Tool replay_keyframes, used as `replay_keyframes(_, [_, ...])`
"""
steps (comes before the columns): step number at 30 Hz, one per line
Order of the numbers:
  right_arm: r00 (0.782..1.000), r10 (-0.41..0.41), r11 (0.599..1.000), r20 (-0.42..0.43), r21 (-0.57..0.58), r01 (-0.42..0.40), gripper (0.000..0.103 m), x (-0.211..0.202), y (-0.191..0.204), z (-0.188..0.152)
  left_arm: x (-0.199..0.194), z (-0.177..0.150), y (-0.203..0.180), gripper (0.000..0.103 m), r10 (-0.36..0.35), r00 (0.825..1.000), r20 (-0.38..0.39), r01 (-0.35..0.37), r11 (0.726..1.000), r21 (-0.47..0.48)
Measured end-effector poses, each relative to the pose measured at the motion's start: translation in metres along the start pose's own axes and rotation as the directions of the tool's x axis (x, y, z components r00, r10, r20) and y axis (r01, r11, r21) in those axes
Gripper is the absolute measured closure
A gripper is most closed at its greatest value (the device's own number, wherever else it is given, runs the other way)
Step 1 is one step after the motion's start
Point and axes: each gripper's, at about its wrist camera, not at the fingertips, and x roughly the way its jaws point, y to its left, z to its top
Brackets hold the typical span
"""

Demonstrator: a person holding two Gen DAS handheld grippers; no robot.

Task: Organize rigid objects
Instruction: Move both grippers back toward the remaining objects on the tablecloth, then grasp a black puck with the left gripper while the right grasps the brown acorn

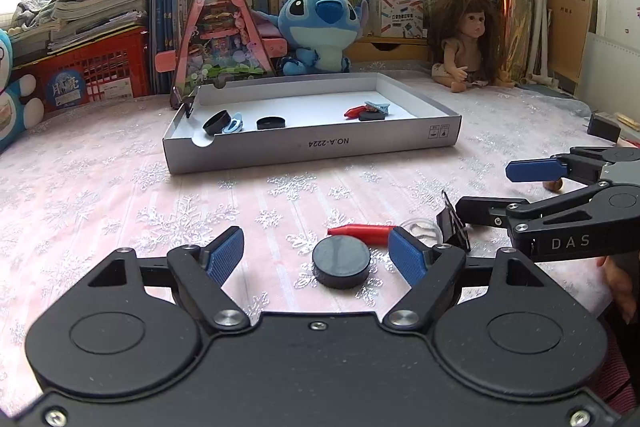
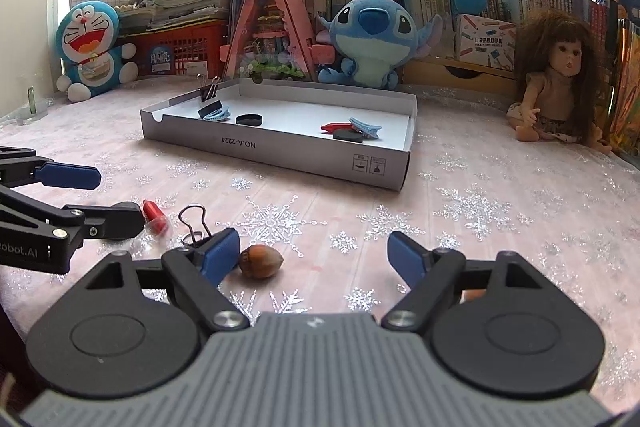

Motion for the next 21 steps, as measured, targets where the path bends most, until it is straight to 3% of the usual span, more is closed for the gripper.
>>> replay_keyframes(21, [1.000, 0.005, 1.000, -0.031, -0.030, -0.006, 0.015, 0.005, 0.005, -0.001, 0.000, -0.014, 0.002, 0.032, 0.022, 1.000, -0.002, -0.022, 1.000, -0.014])
